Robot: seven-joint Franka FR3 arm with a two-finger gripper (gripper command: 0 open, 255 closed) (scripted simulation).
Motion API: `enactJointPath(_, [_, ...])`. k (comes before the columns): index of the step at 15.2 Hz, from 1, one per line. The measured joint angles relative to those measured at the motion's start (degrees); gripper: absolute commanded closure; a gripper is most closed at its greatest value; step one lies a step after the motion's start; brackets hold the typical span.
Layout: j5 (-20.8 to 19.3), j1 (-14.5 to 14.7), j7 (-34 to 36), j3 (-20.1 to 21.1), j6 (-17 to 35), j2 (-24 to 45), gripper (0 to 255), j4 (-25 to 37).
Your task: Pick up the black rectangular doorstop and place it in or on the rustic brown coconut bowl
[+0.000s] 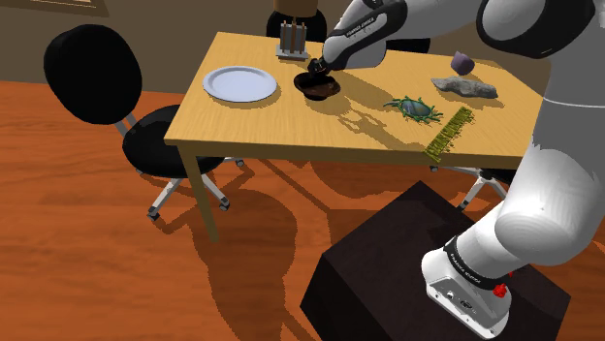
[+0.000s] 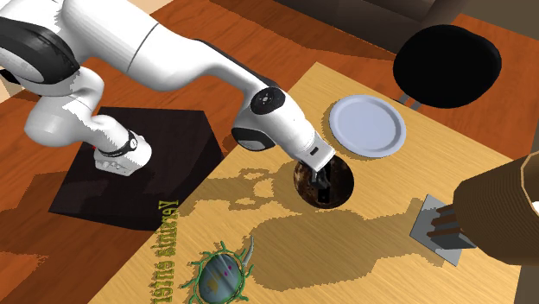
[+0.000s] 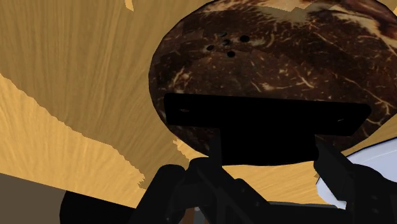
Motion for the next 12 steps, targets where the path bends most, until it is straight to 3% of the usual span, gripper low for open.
enactJointPath(2, [0.0, 0.0, 0.0, 0.0, 0.0, 0.0, 255, 0.0])
enactJointPath(3, [0.0, 0.0, 0.0, 0.0, 0.0, 0.0, 0, 0.0])
enactJointPath(9, [0.0, 0.0, 0.0, 0.0, 0.0, 0.0, 0, 0.0])
enactJointPath(12, [-0.7, 0.6, 0.3, -0.7, -1.2, -4.7, 0, -3.5])
